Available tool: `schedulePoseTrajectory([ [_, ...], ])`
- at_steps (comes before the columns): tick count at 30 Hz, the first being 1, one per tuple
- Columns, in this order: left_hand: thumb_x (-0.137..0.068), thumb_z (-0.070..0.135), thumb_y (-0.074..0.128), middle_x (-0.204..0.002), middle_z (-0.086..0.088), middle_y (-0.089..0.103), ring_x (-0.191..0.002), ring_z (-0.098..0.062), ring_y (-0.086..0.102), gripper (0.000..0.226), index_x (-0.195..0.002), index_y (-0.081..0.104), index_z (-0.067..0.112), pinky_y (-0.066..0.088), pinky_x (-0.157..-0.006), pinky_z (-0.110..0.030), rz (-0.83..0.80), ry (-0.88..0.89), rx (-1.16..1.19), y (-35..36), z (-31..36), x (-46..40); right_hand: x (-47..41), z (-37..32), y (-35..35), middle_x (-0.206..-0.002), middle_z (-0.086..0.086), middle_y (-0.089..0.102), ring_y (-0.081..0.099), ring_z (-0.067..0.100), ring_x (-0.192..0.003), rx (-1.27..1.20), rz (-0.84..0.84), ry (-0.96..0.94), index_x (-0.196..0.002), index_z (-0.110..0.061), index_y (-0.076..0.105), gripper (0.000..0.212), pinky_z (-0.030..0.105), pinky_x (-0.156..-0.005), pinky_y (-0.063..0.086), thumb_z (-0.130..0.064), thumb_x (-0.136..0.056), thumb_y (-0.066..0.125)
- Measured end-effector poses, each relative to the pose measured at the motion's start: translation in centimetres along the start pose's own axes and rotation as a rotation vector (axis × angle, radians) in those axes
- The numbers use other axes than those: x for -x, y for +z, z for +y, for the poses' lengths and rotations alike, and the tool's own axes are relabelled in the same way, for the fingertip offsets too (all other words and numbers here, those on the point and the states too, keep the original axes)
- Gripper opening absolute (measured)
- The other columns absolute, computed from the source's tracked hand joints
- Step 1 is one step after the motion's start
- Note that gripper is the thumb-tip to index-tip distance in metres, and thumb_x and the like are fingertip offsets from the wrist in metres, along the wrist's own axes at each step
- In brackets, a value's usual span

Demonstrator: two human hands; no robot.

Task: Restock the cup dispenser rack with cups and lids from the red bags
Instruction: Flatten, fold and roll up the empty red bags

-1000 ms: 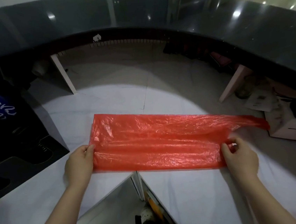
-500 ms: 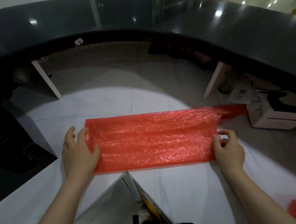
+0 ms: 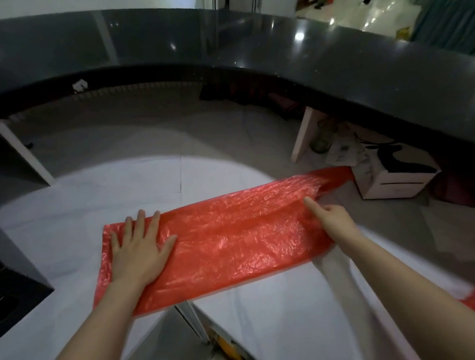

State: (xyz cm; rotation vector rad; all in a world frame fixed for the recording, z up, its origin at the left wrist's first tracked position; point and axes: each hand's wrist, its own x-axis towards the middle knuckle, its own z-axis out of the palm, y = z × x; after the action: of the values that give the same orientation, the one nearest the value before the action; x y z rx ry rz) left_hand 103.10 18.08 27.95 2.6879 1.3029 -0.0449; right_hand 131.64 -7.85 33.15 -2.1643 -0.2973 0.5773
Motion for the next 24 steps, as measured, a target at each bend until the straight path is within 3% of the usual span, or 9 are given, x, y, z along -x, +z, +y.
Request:
schedulePoseTrajectory([
  [4, -0.081, 0.075, 0.003, -0.161, -0.001, -0.004, -0.147, -0.026, -0.004, 0.082, -0.152, 0.001, 0.034, -0.003, -0.116, -0.052, -0.015, 0.001, 0.005, -0.1, 0.0, 0.0, -2.3, -2.0, -0.4, -0.099, 0.011, 0.072, 0.068, 0.030, -0.092, -0.406, -0.165, 0.207, -0.105, -0.008, 0.065, 0.051, 0.044, -0.090, 0.052, -0.048, -0.076, 0.075],
  [7, -0.075, 0.077, -0.002, -0.161, -0.001, -0.006, -0.147, -0.025, -0.007, 0.087, -0.152, 0.000, 0.035, -0.004, -0.115, -0.052, -0.030, -0.002, 0.012, -0.2, -0.1, 0.0, -3.3, -2.2, -0.2, -0.092, 0.015, 0.072, 0.071, 0.026, -0.075, -0.455, -0.094, 0.220, -0.098, -0.005, 0.068, 0.031, 0.036, -0.073, 0.056, -0.024, -0.076, 0.080],
  [9, -0.074, 0.078, -0.004, -0.161, 0.000, -0.006, -0.147, -0.026, -0.008, 0.088, -0.151, -0.001, 0.035, -0.004, -0.115, -0.052, -0.033, -0.006, 0.006, -0.2, -0.2, -0.3, -3.5, -1.8, -0.3, -0.083, 0.014, 0.069, 0.067, 0.019, -0.060, -0.441, 0.065, 0.195, -0.092, -0.008, 0.066, 0.019, 0.030, -0.060, 0.053, -0.016, -0.079, 0.077],
  [11, -0.074, 0.078, -0.004, -0.161, 0.000, -0.006, -0.147, -0.026, -0.007, 0.088, -0.151, -0.001, 0.035, -0.003, -0.116, -0.052, -0.035, -0.013, 0.003, -0.2, -0.4, -0.7, -3.3, -1.1, -0.6, -0.086, 0.013, 0.066, 0.066, 0.022, -0.063, -0.396, 0.269, 0.165, -0.099, -0.009, 0.062, 0.022, 0.033, -0.059, 0.054, -0.018, -0.082, 0.073],
  [13, -0.074, 0.078, -0.004, -0.161, 0.000, -0.006, -0.147, -0.026, -0.007, 0.088, -0.151, -0.001, 0.035, -0.003, -0.115, -0.052, -0.032, -0.005, -0.007, -0.2, -0.6, -1.0, -2.4, -0.9, -0.6, -0.095, 0.009, 0.066, 0.066, 0.027, -0.077, -0.278, 0.421, 0.078, -0.108, -0.014, 0.055, 0.026, 0.037, -0.068, 0.055, -0.022, -0.085, 0.066],
  [16, -0.076, 0.078, -0.002, -0.161, -0.001, -0.009, -0.147, -0.026, -0.010, 0.086, -0.151, -0.003, 0.036, -0.004, -0.115, -0.053, -0.037, 0.018, -0.018, -0.2, -0.7, -1.4, -0.4, -2.5, 0.7, -0.095, -0.003, 0.063, 0.062, 0.020, -0.087, -0.030, 0.468, -0.287, -0.110, -0.020, 0.055, 0.021, 0.032, -0.078, 0.048, -0.020, -0.090, 0.058],
  [19, -0.077, 0.077, -0.002, -0.160, -0.002, -0.010, -0.146, -0.026, -0.011, 0.085, -0.151, -0.005, 0.035, -0.004, -0.116, -0.053, -0.041, 0.019, -0.032, -0.3, -0.5, -1.7, 0.7, -4.7, 4.0, -0.130, 0.009, 0.057, 0.050, 0.025, -0.122, 0.386, 0.307, -0.665, -0.129, -0.010, 0.054, 0.040, 0.036, -0.105, 0.035, -0.023, -0.092, 0.056],
  [21, -0.077, 0.077, -0.003, -0.160, -0.002, -0.010, -0.146, -0.026, -0.011, 0.085, -0.151, -0.004, 0.035, -0.004, -0.116, -0.053, -0.039, 0.016, -0.037, -0.3, -0.5, -1.7, 1.4, -5.8, 7.2, -0.154, 0.007, 0.033, 0.023, 0.025, -0.144, 0.693, 0.046, -0.761, -0.145, -0.015, 0.037, 0.054, 0.040, -0.117, 0.016, -0.036, -0.097, 0.046],
  [24, -0.077, 0.076, -0.002, -0.160, -0.002, -0.010, -0.147, -0.026, -0.010, 0.085, -0.151, -0.004, 0.035, -0.004, -0.116, -0.053, -0.039, 0.014, -0.037, -0.3, -0.5, -1.8, 2.8, -6.3, 12.9, -0.162, 0.000, 0.002, -0.005, 0.020, -0.148, 0.897, -0.234, -0.872, -0.153, -0.026, 0.013, 0.061, 0.048, -0.119, -0.004, -0.050, -0.099, 0.029],
])
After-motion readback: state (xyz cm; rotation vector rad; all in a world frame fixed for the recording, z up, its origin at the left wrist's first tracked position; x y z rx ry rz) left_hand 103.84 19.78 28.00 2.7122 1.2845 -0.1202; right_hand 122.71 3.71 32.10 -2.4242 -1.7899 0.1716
